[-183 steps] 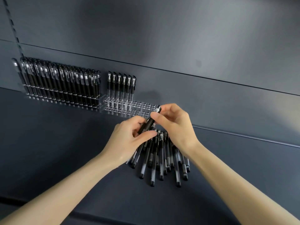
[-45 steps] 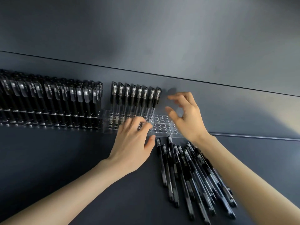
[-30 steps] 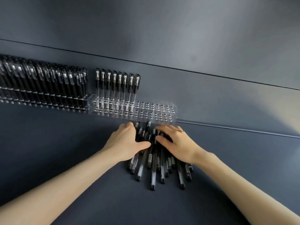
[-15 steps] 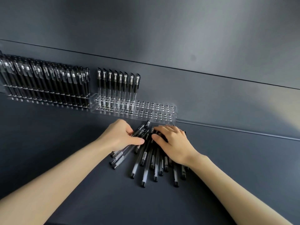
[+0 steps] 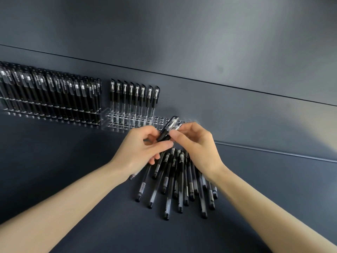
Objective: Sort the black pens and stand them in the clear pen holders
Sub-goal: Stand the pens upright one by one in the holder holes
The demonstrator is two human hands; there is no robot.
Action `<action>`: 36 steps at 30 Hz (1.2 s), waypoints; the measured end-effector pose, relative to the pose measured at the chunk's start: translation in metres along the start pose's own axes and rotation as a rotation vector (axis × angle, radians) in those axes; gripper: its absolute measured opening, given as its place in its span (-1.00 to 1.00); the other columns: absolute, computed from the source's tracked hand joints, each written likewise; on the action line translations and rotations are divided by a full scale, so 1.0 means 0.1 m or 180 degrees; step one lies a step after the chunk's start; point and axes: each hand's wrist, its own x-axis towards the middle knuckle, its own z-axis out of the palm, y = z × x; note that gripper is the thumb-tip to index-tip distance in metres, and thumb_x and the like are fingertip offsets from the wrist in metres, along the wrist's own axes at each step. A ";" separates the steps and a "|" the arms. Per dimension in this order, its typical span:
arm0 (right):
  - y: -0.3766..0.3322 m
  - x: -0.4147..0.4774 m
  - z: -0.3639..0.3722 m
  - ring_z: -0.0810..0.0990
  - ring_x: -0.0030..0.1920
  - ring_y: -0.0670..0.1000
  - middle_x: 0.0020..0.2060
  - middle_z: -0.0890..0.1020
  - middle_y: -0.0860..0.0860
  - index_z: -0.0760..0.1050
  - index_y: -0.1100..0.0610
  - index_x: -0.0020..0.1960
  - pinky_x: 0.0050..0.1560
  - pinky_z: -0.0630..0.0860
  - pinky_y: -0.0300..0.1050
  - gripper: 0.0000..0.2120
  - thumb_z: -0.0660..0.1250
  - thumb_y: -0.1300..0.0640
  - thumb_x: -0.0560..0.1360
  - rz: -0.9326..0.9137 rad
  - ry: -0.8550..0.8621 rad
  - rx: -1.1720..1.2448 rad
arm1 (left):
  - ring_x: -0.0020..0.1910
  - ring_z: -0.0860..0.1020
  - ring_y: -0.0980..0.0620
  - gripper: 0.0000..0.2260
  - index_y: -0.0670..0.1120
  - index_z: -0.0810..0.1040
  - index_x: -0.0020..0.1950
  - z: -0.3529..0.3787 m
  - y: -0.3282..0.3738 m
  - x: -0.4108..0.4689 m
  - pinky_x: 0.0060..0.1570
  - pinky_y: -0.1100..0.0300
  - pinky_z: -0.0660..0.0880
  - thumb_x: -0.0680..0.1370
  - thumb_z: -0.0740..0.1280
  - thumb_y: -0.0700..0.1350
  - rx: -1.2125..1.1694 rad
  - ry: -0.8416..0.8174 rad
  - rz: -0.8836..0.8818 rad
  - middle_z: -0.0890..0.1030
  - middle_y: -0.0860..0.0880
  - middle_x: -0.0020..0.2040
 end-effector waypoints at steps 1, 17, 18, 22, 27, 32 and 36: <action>-0.03 0.04 0.03 0.59 -0.21 -0.02 -0.25 0.62 0.03 0.49 0.14 -0.10 -0.07 0.52 -0.17 -0.84 0.44 0.12 0.43 0.0019 0.0064 0.0103 | -0.52 0.44 0.09 -0.84 -0.20 0.54 -0.18 -0.01 -0.01 0.03 -0.43 0.23 0.44 0.42 0.47 -0.16 -0.0103 0.0019 0.0046 0.53 -0.02 -0.44; -0.24 0.73 0.39 0.63 -0.31 0.02 -0.36 0.49 0.01 0.46 0.13 0.11 -0.23 0.61 -0.15 -0.72 0.37 0.36 0.45 -0.0311 0.0907 0.0725 | -0.28 0.57 0.03 -0.90 -0.19 0.63 -0.16 -0.32 -0.30 0.64 -0.35 0.26 0.55 0.51 0.39 -0.18 -0.0923 0.0231 0.0126 0.59 -0.23 -0.30; -0.25 0.78 0.38 0.65 -0.33 0.03 -0.36 0.50 0.01 0.43 0.14 0.09 -0.24 0.62 -0.14 -0.72 0.36 0.38 0.46 -0.0370 0.1034 0.0704 | -0.27 0.56 0.02 -0.90 -0.13 0.62 -0.17 -0.34 -0.32 0.66 -0.30 0.13 0.57 0.53 0.37 -0.15 -0.0842 0.0357 0.0187 0.59 -0.18 -0.30; -0.27 0.98 0.34 0.63 -0.28 0.06 -0.24 0.49 0.10 0.39 0.07 0.00 -0.21 0.62 -0.07 -0.73 0.34 0.39 0.47 -0.0725 0.1384 0.0286 | -0.42 0.34 0.02 -0.73 -0.23 0.52 -0.12 -0.44 -0.37 0.72 -0.41 0.04 0.33 0.60 0.23 -0.03 -0.0495 0.0691 0.0517 0.37 -0.12 -0.39; -0.16 1.20 0.44 0.55 -0.19 -0.01 -0.24 0.52 -0.23 0.42 -0.05 0.04 -0.06 0.60 0.16 -0.69 0.37 0.30 0.47 -0.1074 0.1545 -0.0331 | -0.43 0.23 0.06 -0.69 -0.23 0.50 -0.08 -0.42 -0.44 0.72 -0.36 0.05 0.27 0.63 0.14 -0.01 -0.0398 0.0867 0.0436 0.24 0.04 -0.45; -0.07 1.27 0.48 0.54 -0.19 -0.03 -0.19 0.50 -0.12 0.39 0.02 0.10 -0.10 0.54 -0.18 -0.69 0.38 0.30 0.48 -0.1298 0.1560 -0.0643 | -0.43 0.23 0.08 -0.69 -0.27 0.44 -0.10 -0.39 -0.48 0.72 -0.39 0.15 0.22 0.63 0.14 -0.03 -0.0354 0.0795 0.0503 0.26 0.05 -0.45; -0.02 1.30 0.47 0.55 -0.21 -0.05 -0.20 0.51 -0.15 0.40 0.03 0.09 -0.13 0.47 -0.30 -0.70 0.40 0.28 0.46 -0.1275 0.1425 -0.0791 | -0.39 0.28 0.05 -0.69 -0.26 0.45 -0.04 -0.39 -0.50 0.74 -0.36 0.11 0.25 0.63 0.13 -0.01 -0.0336 0.0780 0.0503 0.33 -0.09 -0.37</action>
